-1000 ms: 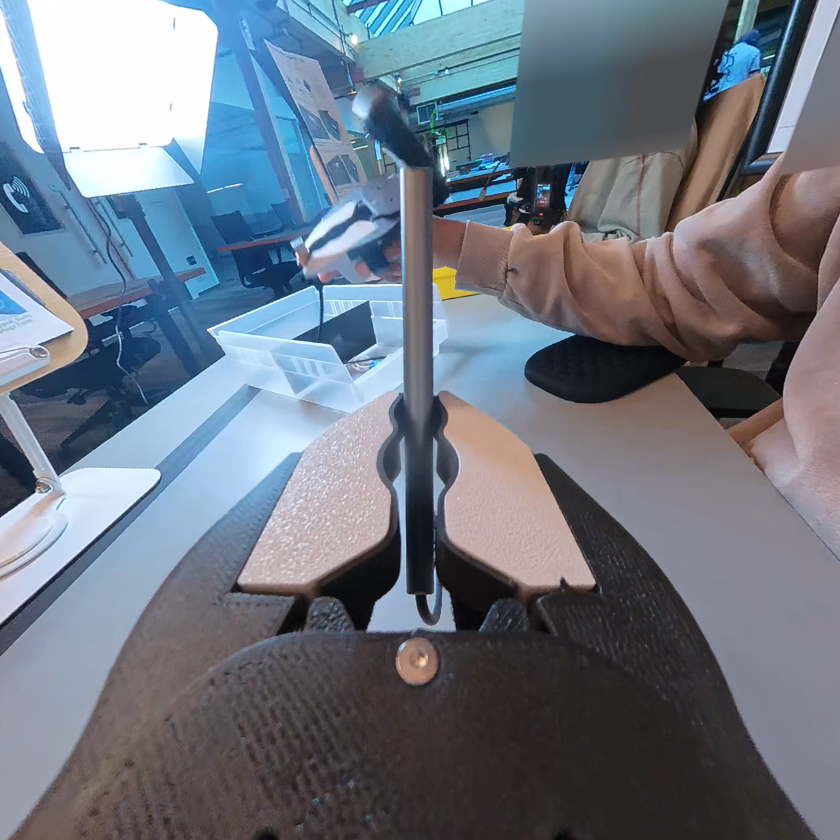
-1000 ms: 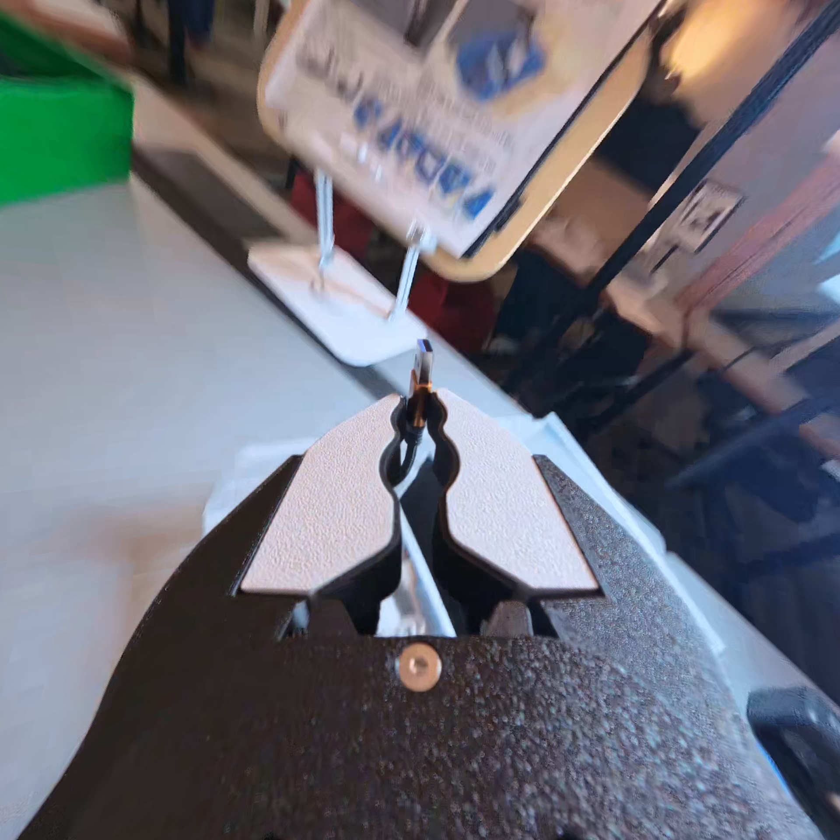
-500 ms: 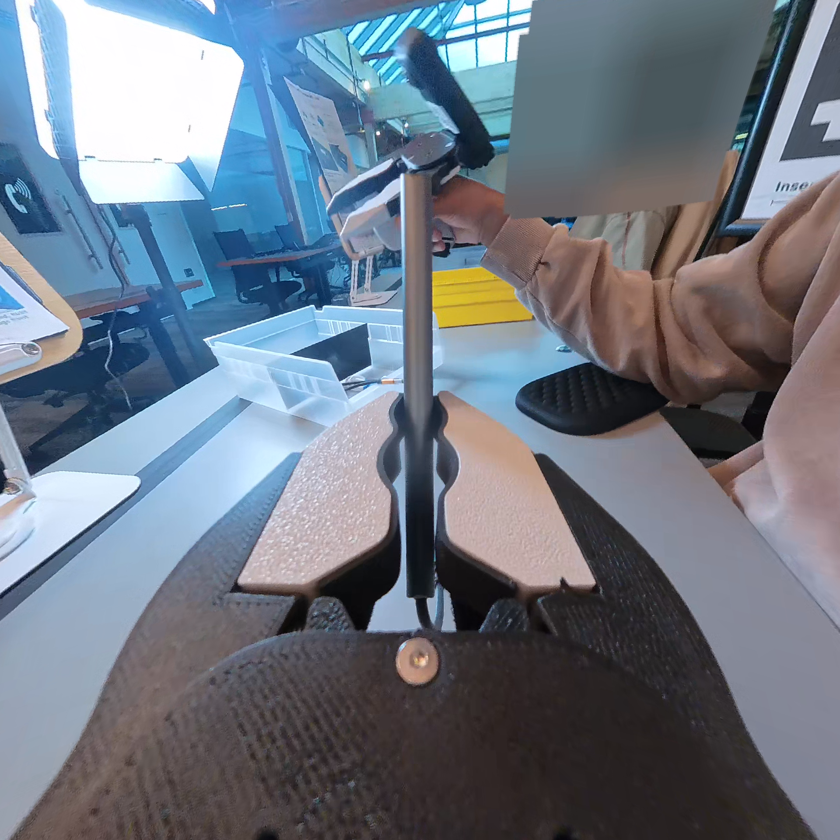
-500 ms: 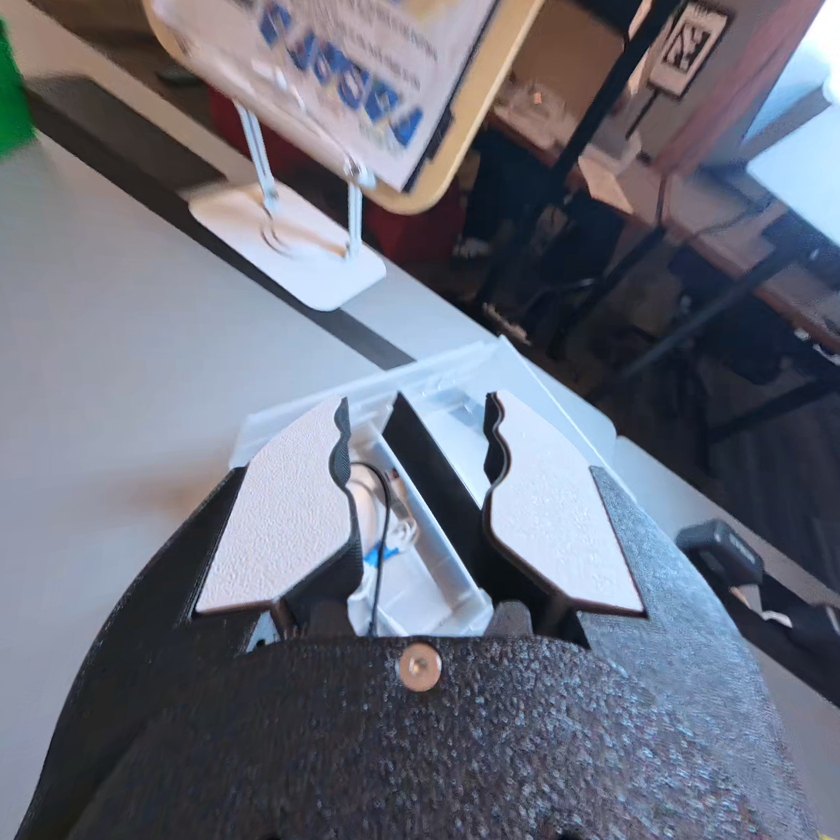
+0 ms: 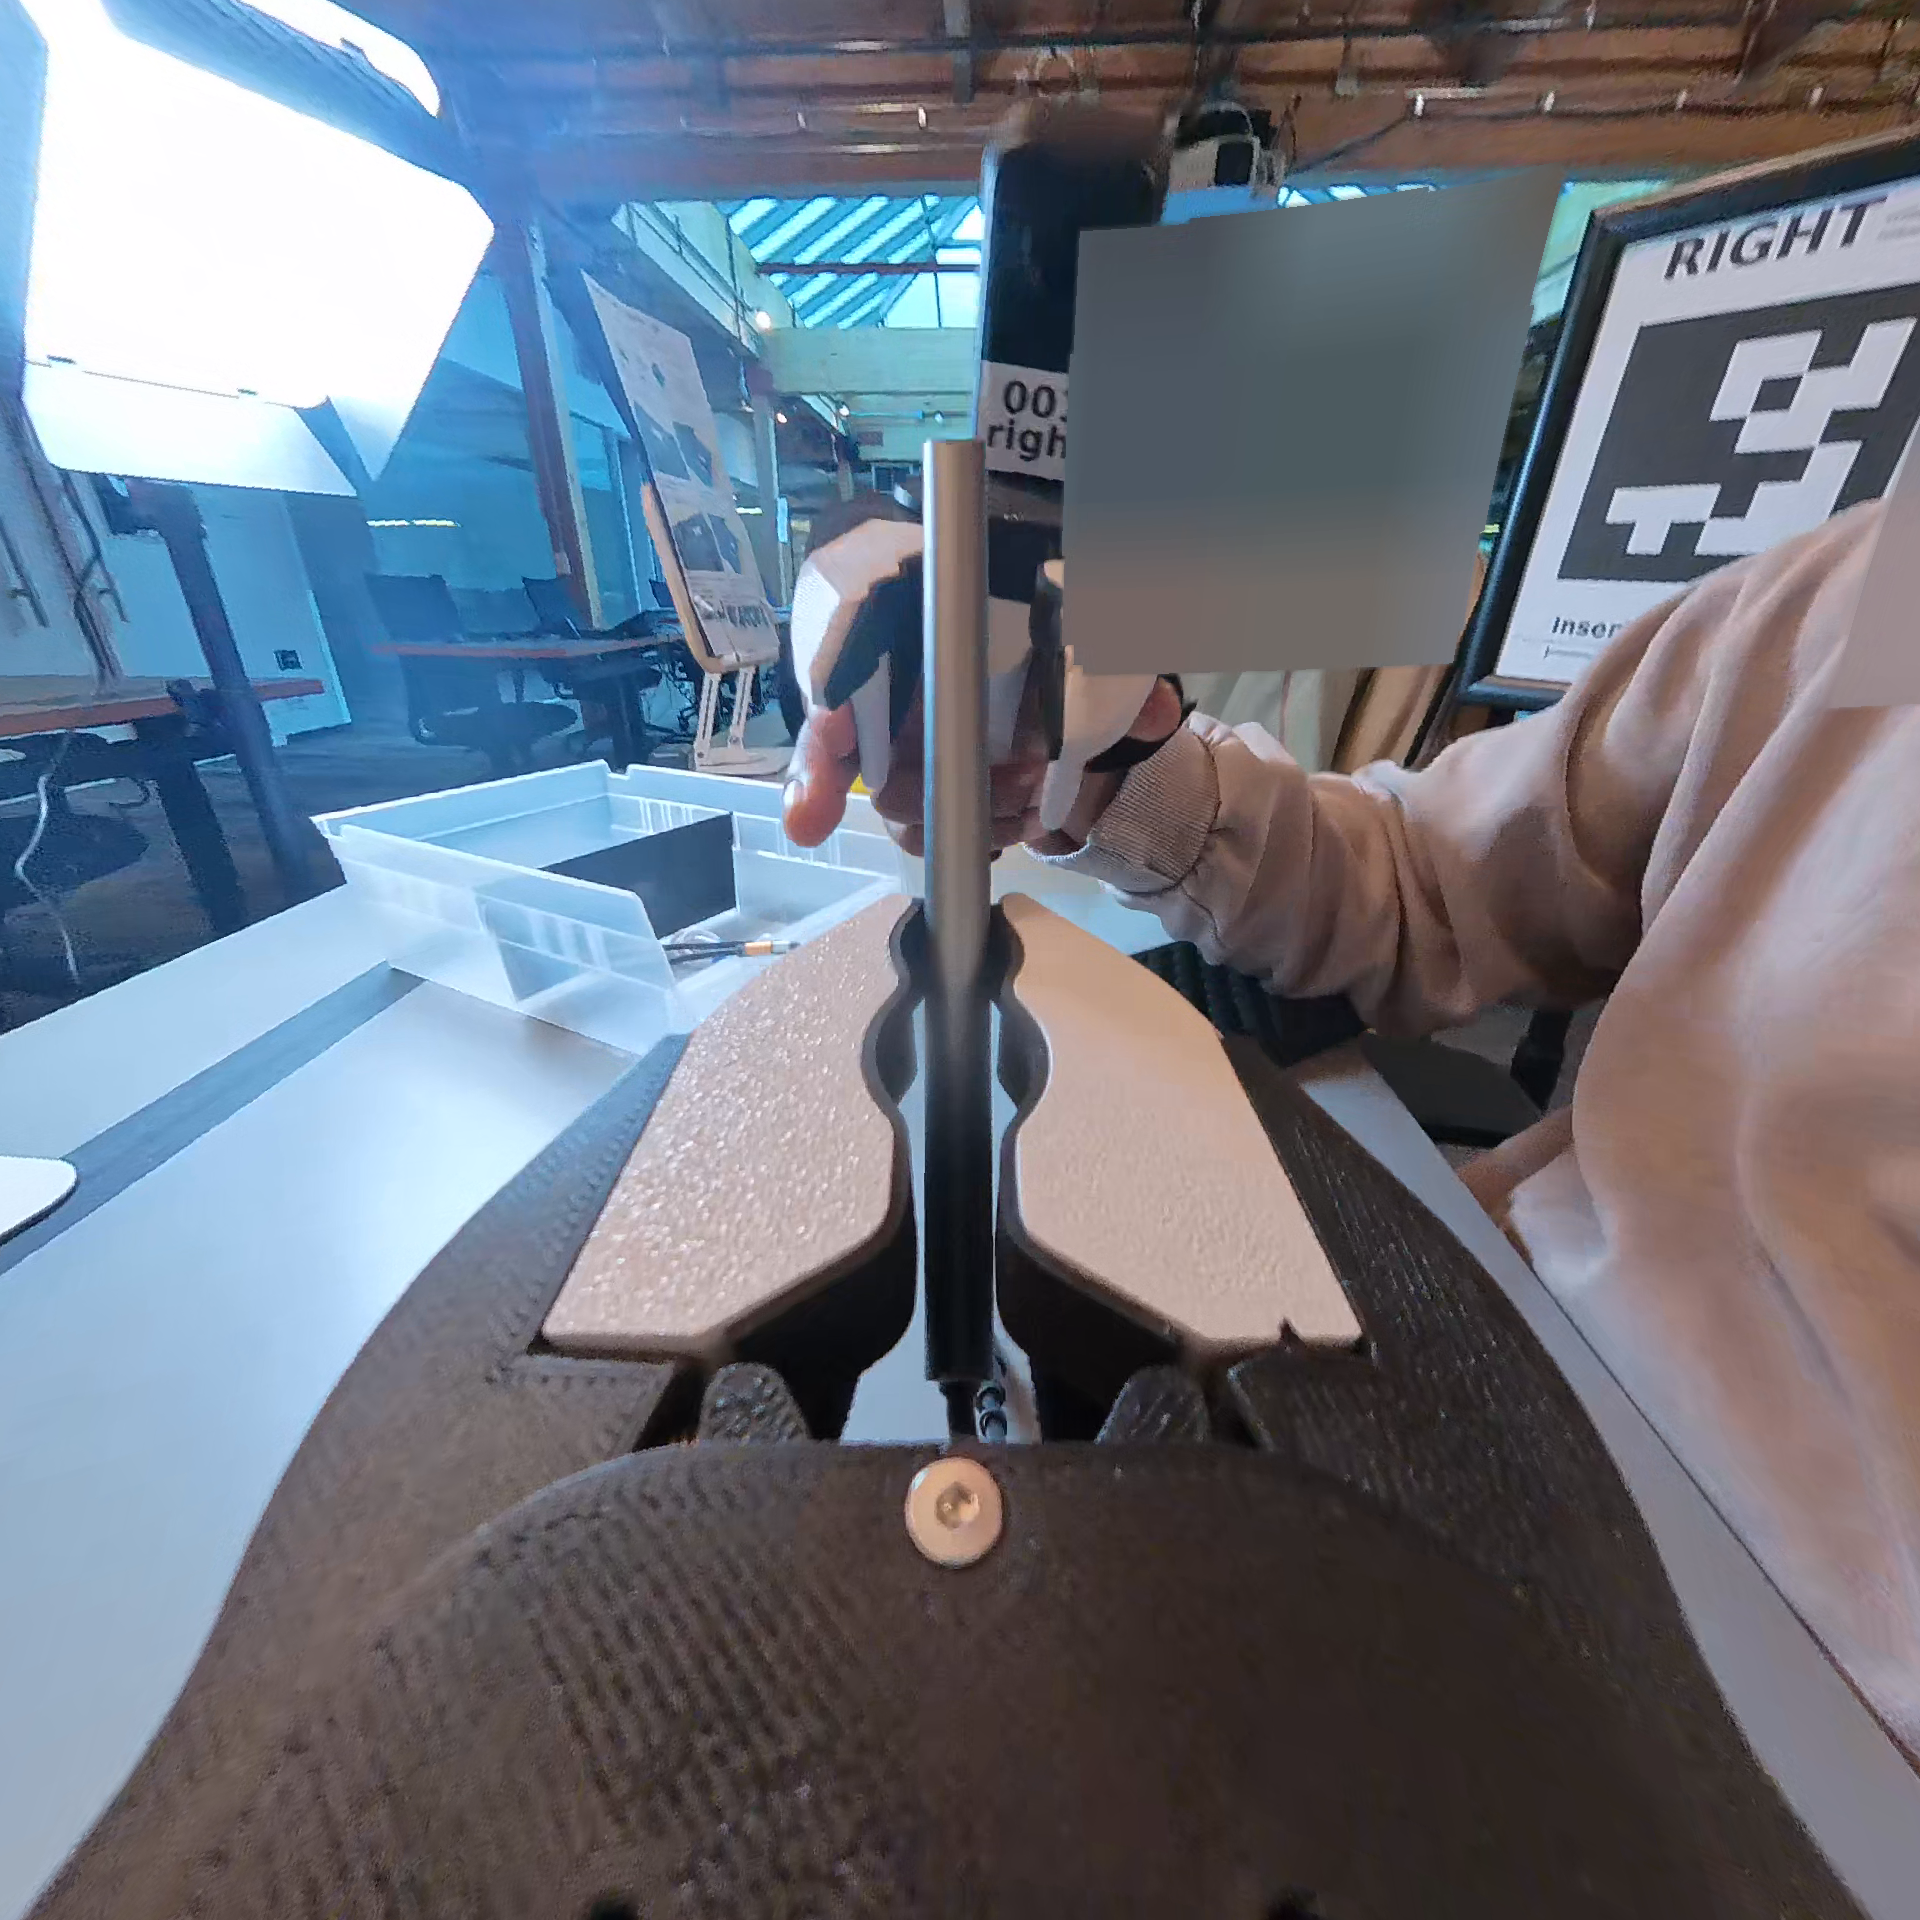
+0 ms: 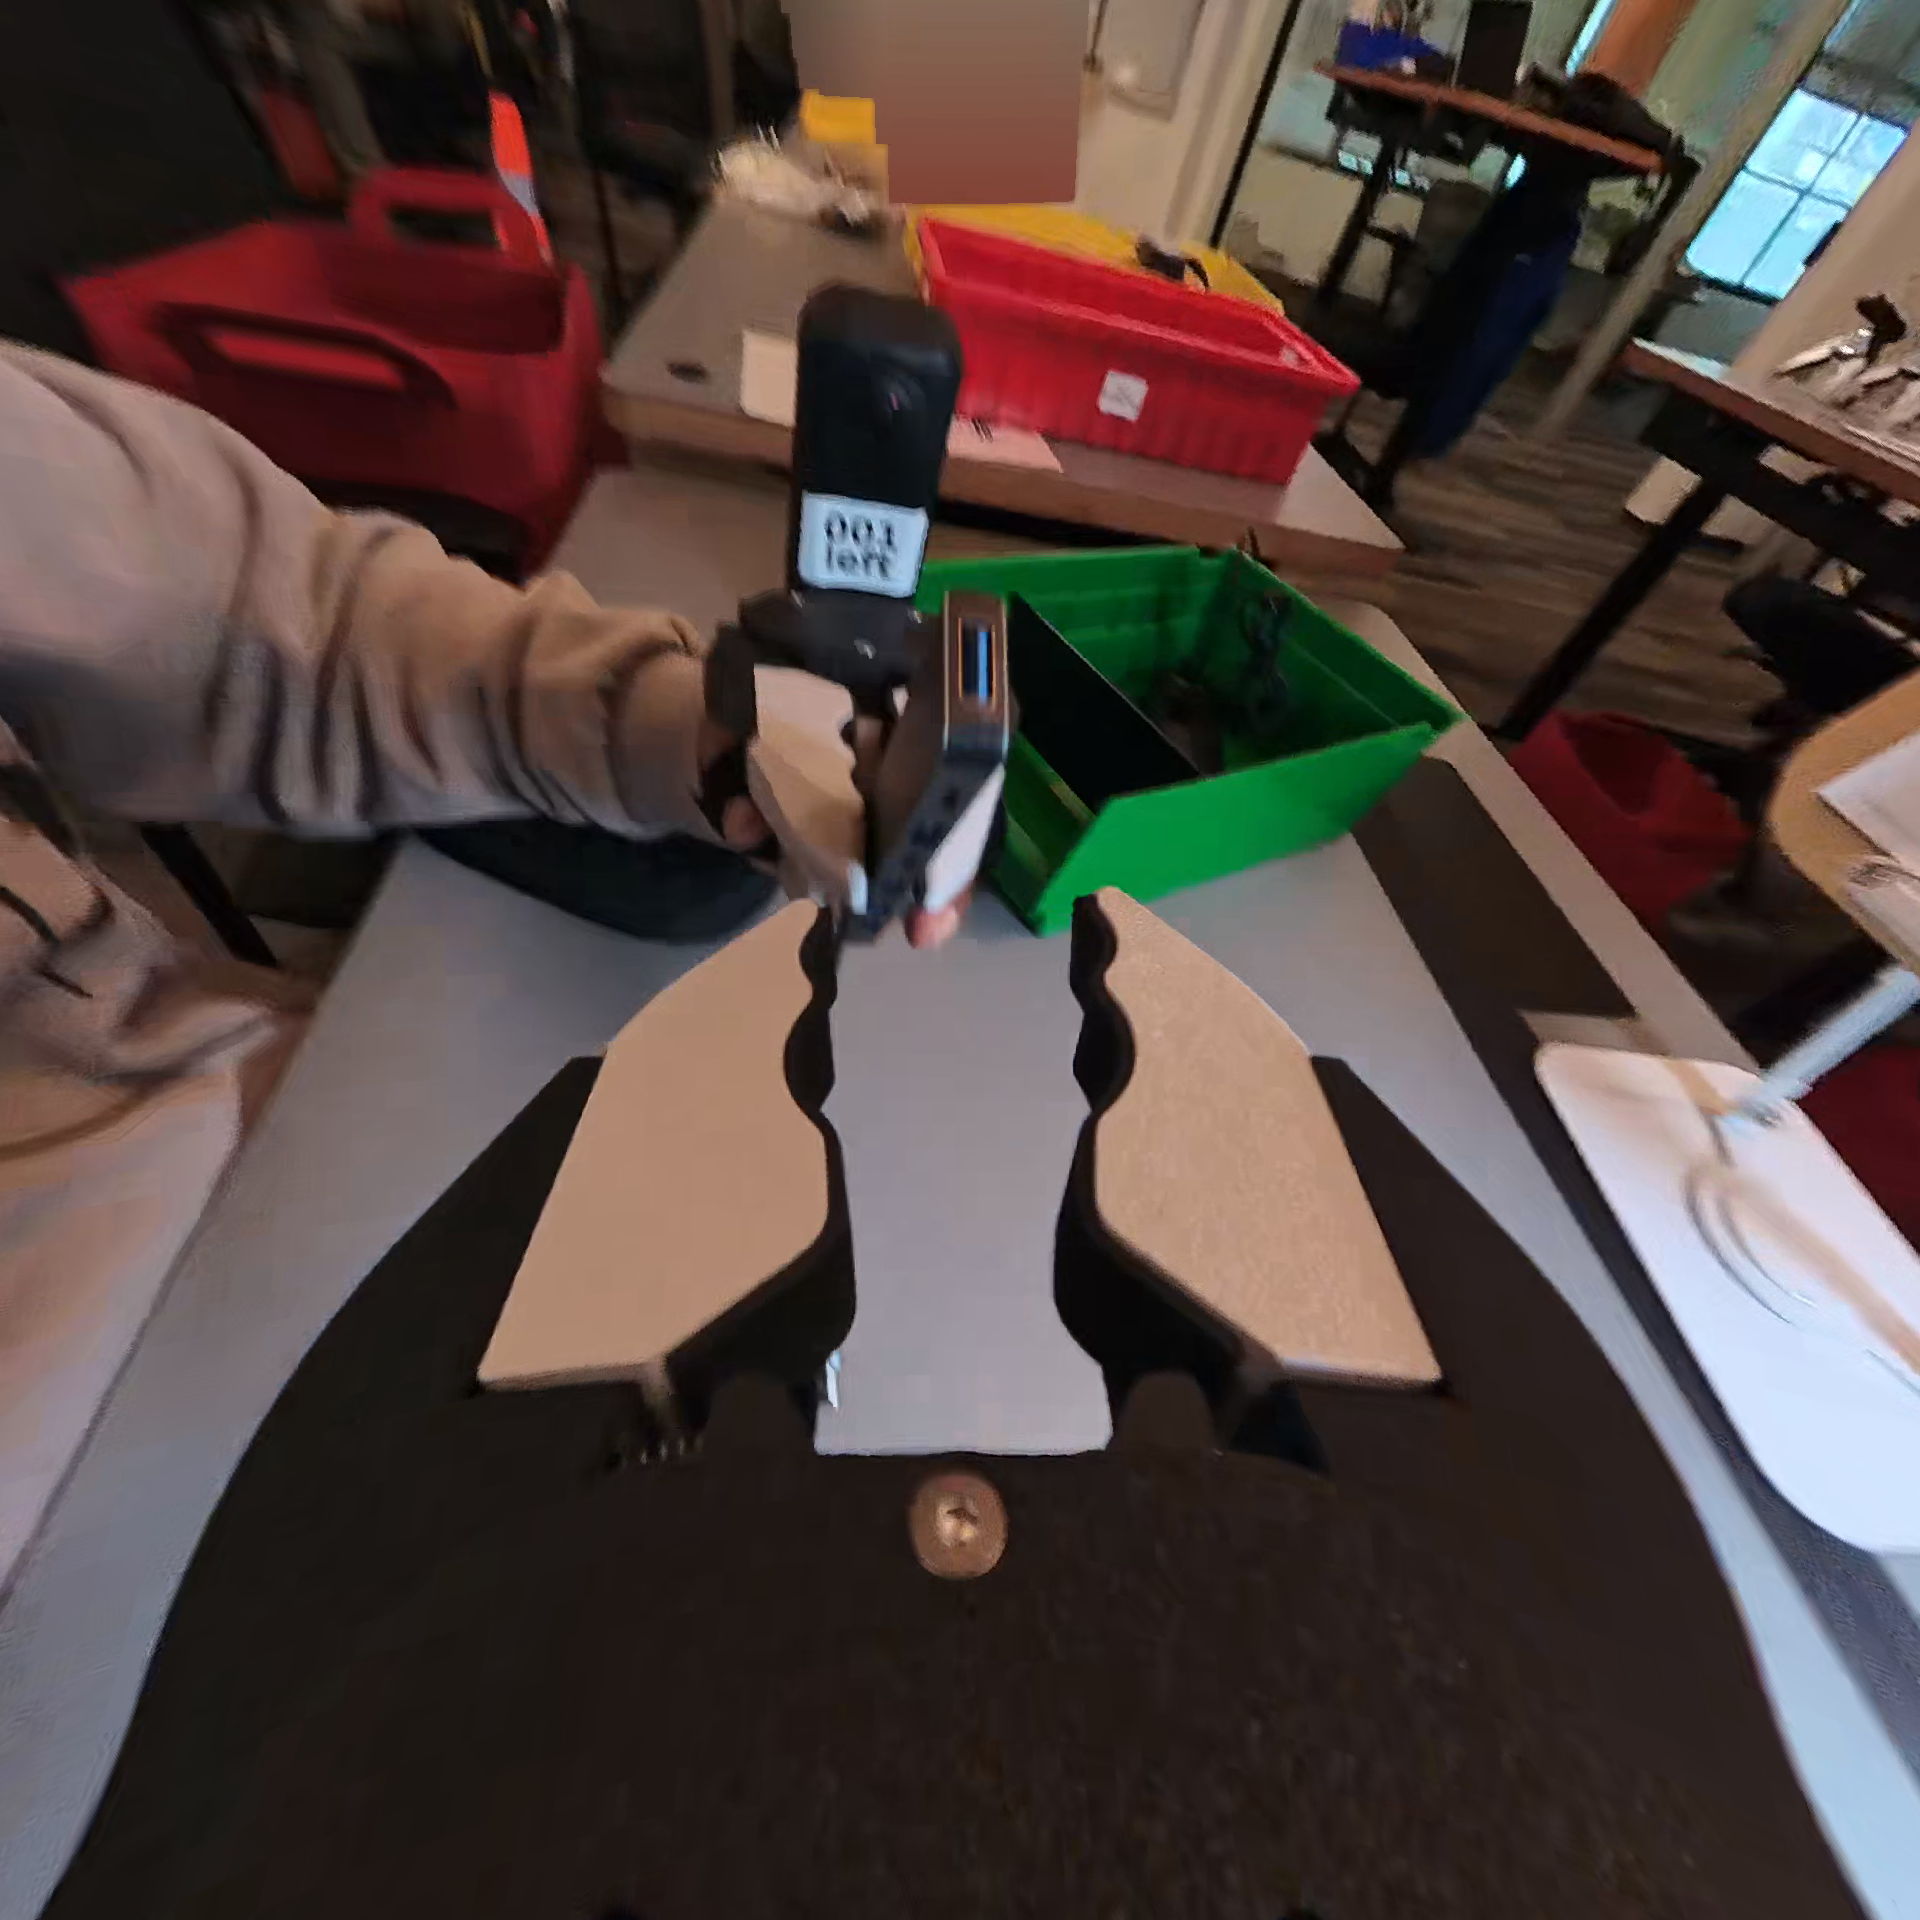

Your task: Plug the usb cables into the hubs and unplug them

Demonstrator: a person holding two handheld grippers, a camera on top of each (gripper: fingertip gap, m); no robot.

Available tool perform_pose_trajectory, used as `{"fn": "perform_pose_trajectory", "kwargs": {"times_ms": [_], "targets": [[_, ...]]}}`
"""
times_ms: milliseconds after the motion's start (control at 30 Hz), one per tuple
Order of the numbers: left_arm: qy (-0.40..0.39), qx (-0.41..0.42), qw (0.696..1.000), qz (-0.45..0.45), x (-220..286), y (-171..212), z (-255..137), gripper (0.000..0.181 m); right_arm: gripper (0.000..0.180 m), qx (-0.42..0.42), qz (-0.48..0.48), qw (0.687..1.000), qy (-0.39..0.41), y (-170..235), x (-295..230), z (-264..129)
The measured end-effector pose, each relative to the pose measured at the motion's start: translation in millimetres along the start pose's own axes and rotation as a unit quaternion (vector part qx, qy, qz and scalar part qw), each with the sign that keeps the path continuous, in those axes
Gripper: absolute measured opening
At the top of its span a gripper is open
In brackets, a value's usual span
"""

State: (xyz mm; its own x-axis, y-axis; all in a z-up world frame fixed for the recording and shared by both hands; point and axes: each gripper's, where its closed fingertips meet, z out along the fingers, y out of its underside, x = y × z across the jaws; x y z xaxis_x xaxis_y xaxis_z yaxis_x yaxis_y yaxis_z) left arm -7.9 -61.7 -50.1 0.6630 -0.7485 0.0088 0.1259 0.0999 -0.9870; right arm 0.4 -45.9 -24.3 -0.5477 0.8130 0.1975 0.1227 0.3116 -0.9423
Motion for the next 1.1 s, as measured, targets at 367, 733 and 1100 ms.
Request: {"fn": "perform_pose_trajectory", "kwargs": {"times_ms": [367,733,1100], "targets": [[-0.088,0.022,0.995,0.037,-26,-19,-15,0.034,0.011,0.077,0.004,0.996,0.045,-45,22,-54],[-0.189,-0.060,0.979,0.051,-70,9,-37,0.004,0.011,-0.215,-0.110,0.862,0.445,30,256,-224],[-0.251,-0.140,0.953,0.100,-80,15,-55,0.001,0.026,-0.357,0.112,0.841,0.391,227,282,-226]]}}
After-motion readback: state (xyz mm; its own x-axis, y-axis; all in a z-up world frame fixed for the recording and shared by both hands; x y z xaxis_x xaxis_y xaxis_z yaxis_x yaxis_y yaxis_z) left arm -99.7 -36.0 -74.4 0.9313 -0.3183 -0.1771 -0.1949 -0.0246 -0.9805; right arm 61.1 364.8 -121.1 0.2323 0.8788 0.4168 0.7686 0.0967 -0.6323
